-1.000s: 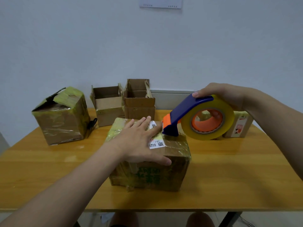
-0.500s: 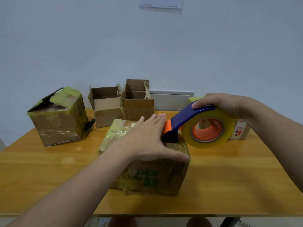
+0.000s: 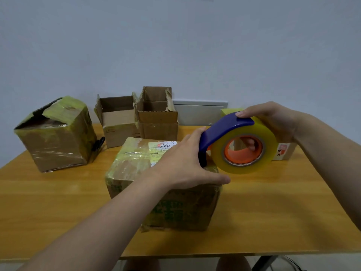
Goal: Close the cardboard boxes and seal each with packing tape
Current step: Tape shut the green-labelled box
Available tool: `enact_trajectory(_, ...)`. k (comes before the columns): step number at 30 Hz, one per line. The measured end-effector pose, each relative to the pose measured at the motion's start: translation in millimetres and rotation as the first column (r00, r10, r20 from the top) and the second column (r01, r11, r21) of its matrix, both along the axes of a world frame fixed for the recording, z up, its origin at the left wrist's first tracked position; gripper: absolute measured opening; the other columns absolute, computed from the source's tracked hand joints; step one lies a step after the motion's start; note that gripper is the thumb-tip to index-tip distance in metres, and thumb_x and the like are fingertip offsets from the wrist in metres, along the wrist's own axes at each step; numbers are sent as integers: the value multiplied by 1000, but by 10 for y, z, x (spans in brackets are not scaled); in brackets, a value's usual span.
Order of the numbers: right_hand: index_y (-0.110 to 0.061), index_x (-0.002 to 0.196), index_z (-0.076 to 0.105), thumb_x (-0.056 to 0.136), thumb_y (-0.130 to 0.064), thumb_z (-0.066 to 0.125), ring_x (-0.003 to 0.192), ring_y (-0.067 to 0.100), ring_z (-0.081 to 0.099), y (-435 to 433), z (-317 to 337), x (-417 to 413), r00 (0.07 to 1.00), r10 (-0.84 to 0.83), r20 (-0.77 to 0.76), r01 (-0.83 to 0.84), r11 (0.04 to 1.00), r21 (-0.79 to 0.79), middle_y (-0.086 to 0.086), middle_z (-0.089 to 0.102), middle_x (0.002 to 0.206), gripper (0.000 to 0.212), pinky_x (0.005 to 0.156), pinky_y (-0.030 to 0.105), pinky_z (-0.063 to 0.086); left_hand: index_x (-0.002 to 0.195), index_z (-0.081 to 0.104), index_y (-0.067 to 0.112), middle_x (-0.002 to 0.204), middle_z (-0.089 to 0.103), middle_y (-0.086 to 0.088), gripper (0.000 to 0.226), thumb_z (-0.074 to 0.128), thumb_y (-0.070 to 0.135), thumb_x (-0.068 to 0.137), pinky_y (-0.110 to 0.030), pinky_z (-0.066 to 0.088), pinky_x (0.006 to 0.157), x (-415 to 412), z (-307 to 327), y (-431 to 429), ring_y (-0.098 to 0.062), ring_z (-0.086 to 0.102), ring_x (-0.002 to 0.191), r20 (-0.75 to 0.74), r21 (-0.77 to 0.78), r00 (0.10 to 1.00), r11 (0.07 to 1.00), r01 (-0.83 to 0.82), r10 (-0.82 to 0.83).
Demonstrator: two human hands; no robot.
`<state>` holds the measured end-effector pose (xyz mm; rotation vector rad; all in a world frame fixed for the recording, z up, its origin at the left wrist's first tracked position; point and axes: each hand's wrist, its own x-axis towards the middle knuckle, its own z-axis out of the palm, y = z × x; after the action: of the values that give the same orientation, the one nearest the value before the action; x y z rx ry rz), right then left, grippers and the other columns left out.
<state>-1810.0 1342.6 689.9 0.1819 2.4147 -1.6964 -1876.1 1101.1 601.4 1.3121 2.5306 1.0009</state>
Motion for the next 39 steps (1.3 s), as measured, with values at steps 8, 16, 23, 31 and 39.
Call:
enact_trajectory(8, -17, 120, 69, 73, -71, 65, 98, 32, 73, -124, 50, 30, 999, -31, -31, 35, 986, 160, 16, 75, 114, 72, 83, 43, 59, 159, 9, 42, 148, 43, 15, 138, 85, 81, 50, -43, 53, 105, 96, -8, 23, -15, 52, 128, -84, -60, 996, 997, -46, 41)
enact_trajectory(16, -4, 121, 68, 53, -64, 87, 100, 42, 56, -54, 216, 129, 996, -26, 80, 11, 983, 181, 33, 64, 117, 92, 91, 51, 47, 159, 3, 41, 145, 48, 8, 137, 77, 86, 53, -41, 52, 105, 112, -13, 0, -21, 54, 128, -84, -179, 994, 980, -90, 76)
enact_trajectory(23, -11, 117, 70, 61, -56, 83, 96, 34, 67, 196, 173, 255, 996, -24, 91, 9, 988, 157, 21, 71, 115, 73, 90, 49, 51, 166, -8, 21, 175, -5, 2, 125, 45, 90, 76, -35, 4, 128, 147, -32, 42, -16, -3, 161, -277, -382, 961, 919, -95, -15)
enact_trajectory(31, -12, 116, 70, 72, -52, 74, 92, 33, 68, 216, 214, 310, 995, -59, 84, 42, 981, 190, 17, 74, 112, 60, 87, 47, 53, 167, -3, 28, 175, -7, -5, 125, 18, 93, 62, -41, 4, 130, 156, 4, 90, -22, -6, 161, -293, -441, 955, 892, -96, -42)
enact_trajectory(39, -10, 113, 73, 63, -58, 80, 95, 39, 61, 146, 131, 274, 996, -58, 71, 41, 973, 229, 27, 70, 115, 71, 88, 52, 48, 166, -4, 18, 174, 5, -13, 113, 52, 78, 89, -49, 10, 130, 221, 81, 237, -33, 5, 161, -281, -427, 958, 888, -173, 51)
